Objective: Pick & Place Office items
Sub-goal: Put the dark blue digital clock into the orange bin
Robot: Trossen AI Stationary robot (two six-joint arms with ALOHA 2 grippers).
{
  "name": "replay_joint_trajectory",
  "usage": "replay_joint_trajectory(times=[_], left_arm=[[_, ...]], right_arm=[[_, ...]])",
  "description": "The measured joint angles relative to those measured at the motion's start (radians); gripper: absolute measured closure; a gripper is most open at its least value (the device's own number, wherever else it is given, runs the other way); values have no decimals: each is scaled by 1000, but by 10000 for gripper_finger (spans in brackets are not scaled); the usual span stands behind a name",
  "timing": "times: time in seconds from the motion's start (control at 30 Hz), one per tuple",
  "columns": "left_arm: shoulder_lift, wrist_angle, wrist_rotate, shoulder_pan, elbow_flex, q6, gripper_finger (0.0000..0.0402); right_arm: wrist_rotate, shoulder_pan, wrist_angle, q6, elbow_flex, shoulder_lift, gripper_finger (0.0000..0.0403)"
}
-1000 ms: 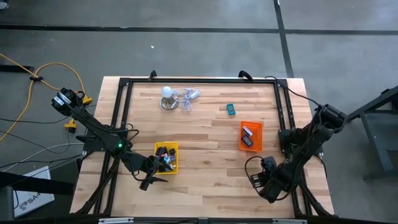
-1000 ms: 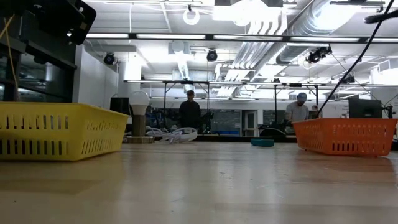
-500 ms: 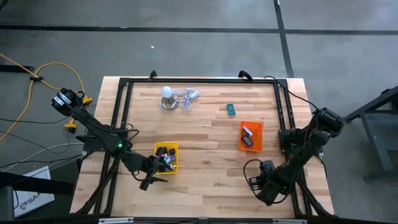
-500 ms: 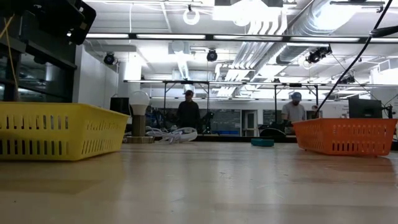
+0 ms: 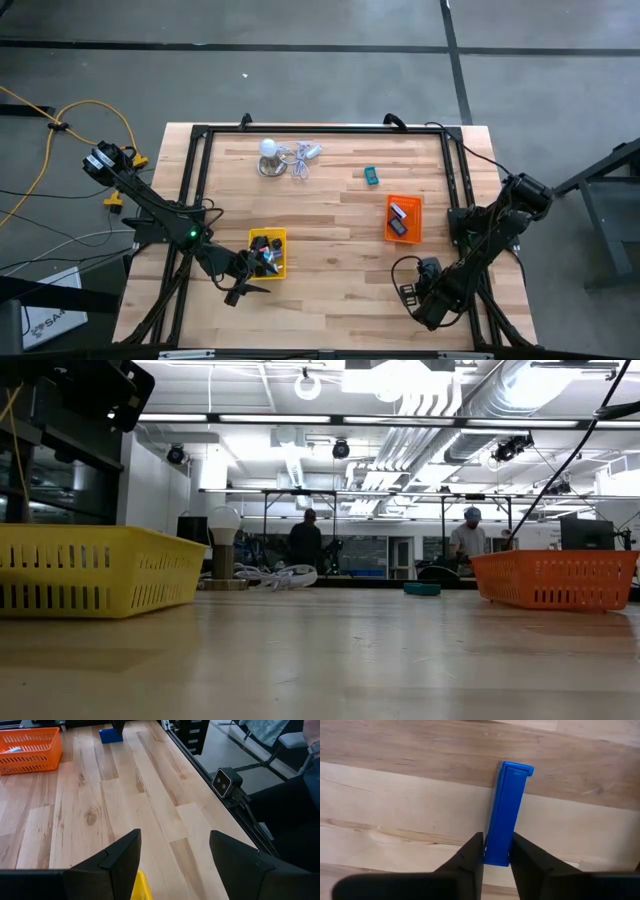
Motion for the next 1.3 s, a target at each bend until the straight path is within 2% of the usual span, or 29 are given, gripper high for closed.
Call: replay_joint_trajectory(times=[0.2,0.5,0.7,0.93,1.13,1.3], left_arm=[[0,0,0,0,0,0,172],[0,0,0,0,0,0,172],[0,0,0,0,0,0,172],[0,0,0,0,0,0,172],[0,0,0,0,0,0,172],[0,0,0,0,0,0,172]], right_arm=[[-1,0,0,0,0,0,352],[-13,0,-3,-7,0,-1,349],[35,0,-19,-35,0,-15,351],[119,-16,-58,-101,0,-93,351],[203,-77,-115,-223,0,-174,352],[219,-189,-214,-352,0,-226,352]])
